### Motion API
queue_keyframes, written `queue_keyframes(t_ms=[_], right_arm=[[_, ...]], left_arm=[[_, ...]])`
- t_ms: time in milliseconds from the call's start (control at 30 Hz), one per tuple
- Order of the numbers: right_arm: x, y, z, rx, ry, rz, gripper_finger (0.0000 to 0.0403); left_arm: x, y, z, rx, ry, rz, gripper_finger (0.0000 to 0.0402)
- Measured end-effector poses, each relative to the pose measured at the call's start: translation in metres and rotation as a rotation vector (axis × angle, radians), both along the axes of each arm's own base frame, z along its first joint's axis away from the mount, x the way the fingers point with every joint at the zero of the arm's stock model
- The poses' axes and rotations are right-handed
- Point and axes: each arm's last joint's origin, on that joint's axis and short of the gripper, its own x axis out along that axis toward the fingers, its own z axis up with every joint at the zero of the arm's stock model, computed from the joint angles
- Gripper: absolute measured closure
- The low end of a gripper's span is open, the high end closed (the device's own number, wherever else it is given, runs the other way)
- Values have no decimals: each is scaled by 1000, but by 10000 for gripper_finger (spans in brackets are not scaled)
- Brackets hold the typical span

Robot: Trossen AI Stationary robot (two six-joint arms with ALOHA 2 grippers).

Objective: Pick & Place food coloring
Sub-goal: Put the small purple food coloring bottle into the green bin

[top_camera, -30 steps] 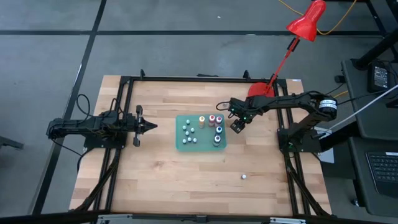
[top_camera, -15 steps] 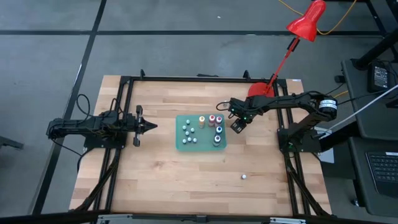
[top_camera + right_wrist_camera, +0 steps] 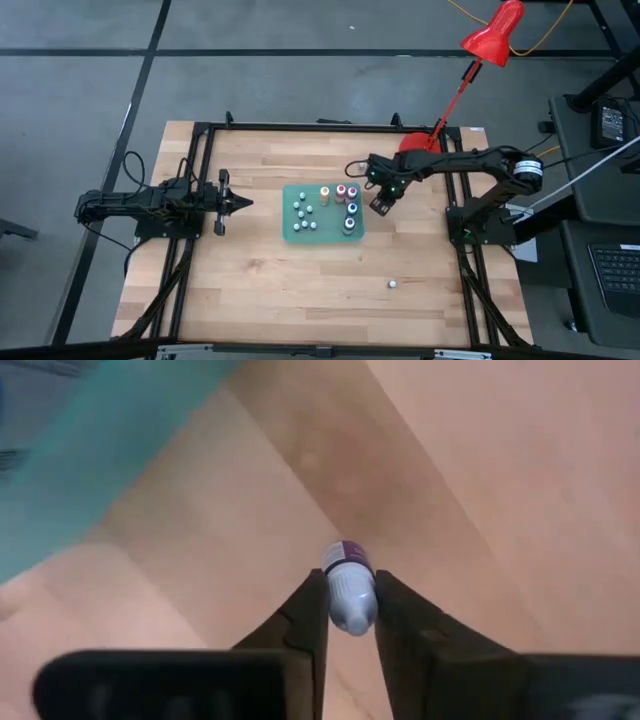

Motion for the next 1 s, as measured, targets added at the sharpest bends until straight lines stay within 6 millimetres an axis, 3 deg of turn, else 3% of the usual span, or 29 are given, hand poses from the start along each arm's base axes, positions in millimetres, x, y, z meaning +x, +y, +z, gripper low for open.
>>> queue_keyframes(t_ms=[200, 400, 667, 833, 1000], right_arm=[[4, -1, 38, -20, -13, 47, 326], [9, 2, 94, -66, -111, 113, 339], [29, 24, 165, -150, -324, 254, 331], [25, 38, 190, -194, -323, 276, 338], [27, 47, 204, -212, -353, 291, 330]], left_arm=[[0, 0, 0, 0, 0, 0, 398], [0, 0, 0, 0, 0, 0, 398], [0, 0, 0, 0, 0, 0, 398], [0, 0, 0, 0, 0, 0, 398], [0, 0, 0, 0, 0, 0, 398]])
